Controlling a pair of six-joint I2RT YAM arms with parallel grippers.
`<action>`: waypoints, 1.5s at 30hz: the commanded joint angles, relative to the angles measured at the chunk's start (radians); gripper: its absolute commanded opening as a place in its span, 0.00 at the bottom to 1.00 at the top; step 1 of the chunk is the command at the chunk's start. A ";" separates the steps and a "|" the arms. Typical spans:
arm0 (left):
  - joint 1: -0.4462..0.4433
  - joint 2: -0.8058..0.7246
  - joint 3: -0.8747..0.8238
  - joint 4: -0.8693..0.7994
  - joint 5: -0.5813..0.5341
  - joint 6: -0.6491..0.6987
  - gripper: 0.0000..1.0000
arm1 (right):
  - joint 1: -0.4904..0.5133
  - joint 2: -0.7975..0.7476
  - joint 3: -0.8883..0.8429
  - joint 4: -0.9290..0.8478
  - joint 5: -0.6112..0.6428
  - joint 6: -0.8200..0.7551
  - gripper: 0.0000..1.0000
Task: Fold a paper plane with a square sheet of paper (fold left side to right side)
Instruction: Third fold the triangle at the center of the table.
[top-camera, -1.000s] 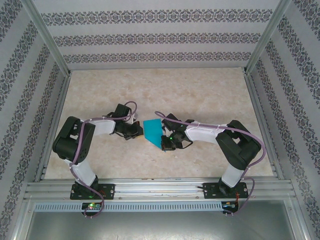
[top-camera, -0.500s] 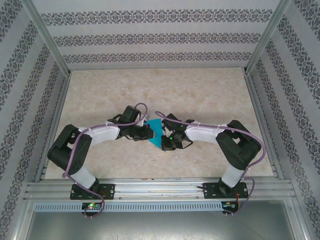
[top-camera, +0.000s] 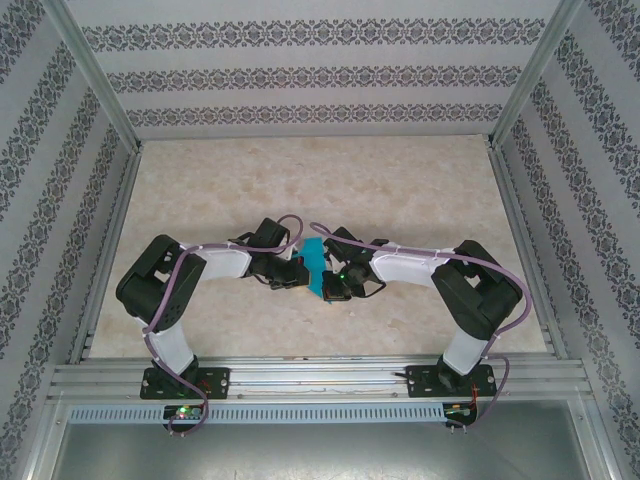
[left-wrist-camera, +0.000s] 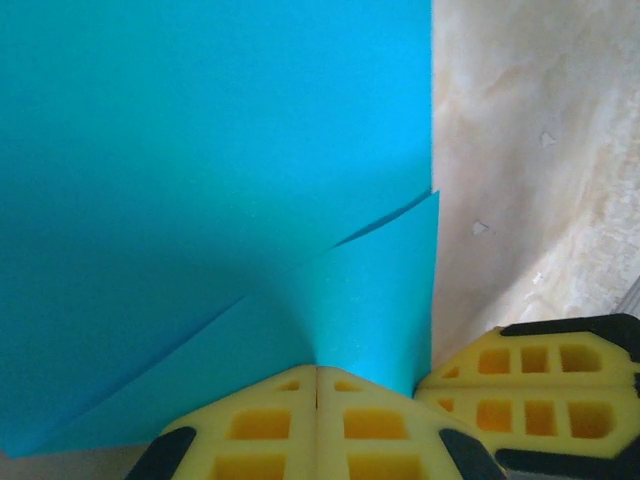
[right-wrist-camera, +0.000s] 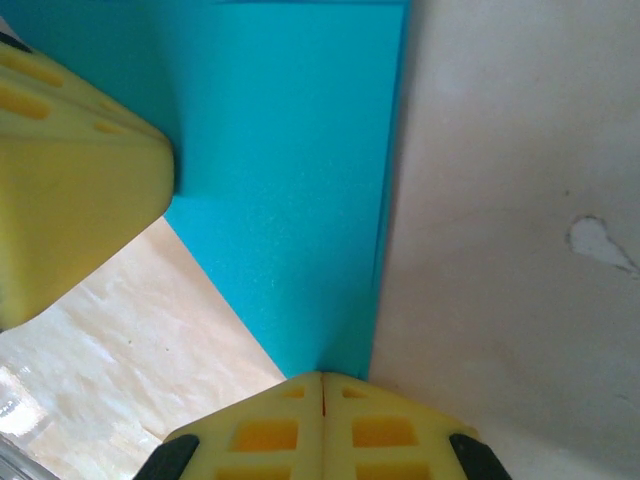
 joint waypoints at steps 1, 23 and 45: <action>-0.004 0.018 0.024 -0.063 -0.050 0.010 0.01 | -0.006 0.037 -0.028 -0.108 0.061 -0.011 0.00; -0.005 0.042 0.033 -0.142 -0.084 0.023 0.00 | -0.019 -0.037 0.013 0.104 -0.130 0.069 0.00; -0.004 0.050 0.038 -0.152 -0.089 0.019 0.00 | -0.013 0.095 0.081 0.102 -0.136 0.069 0.00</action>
